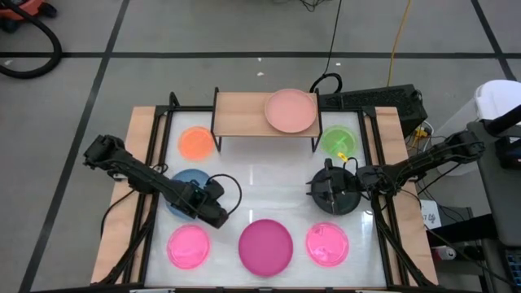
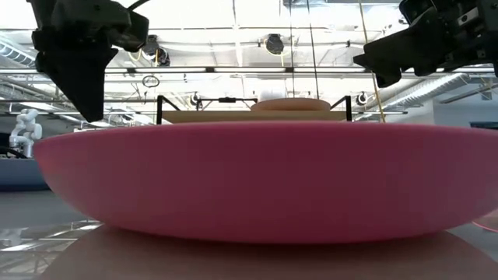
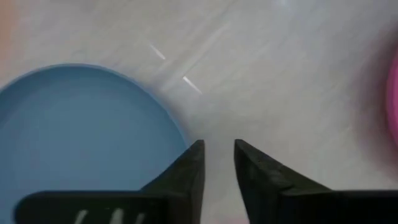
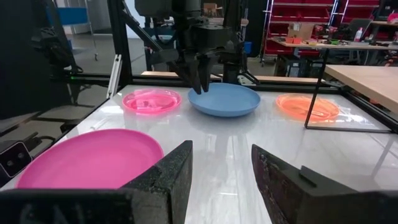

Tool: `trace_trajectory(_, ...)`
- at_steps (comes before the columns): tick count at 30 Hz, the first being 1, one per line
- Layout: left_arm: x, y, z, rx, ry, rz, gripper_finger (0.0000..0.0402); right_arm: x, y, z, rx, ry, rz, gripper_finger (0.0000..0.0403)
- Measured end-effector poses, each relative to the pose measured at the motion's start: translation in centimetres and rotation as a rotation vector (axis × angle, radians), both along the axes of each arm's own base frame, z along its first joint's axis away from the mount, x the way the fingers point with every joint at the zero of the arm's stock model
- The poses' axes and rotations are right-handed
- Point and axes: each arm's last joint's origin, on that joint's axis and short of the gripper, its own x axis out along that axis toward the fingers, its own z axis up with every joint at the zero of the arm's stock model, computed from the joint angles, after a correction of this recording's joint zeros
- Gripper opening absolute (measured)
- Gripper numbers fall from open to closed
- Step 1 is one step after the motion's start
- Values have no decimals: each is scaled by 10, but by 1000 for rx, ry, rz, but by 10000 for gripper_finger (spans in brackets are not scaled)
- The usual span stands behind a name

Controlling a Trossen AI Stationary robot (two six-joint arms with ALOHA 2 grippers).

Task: Place and stack plates onto a shelf
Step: Stack the large blue plate on top of the large light pink plate on the shelf

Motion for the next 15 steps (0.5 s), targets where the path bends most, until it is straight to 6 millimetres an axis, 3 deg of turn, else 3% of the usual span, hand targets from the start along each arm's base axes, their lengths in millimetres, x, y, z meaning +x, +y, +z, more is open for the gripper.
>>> trace_trajectory(4, 4, -2, -12, 22, 54, 3, 124, 0, 0, 0, 16, 4, -2, 146)
trace_trajectory(15, 15, -2, -55, 95, 228, -3, 127, 0, 0, -1, 19, 9, -2, 146)
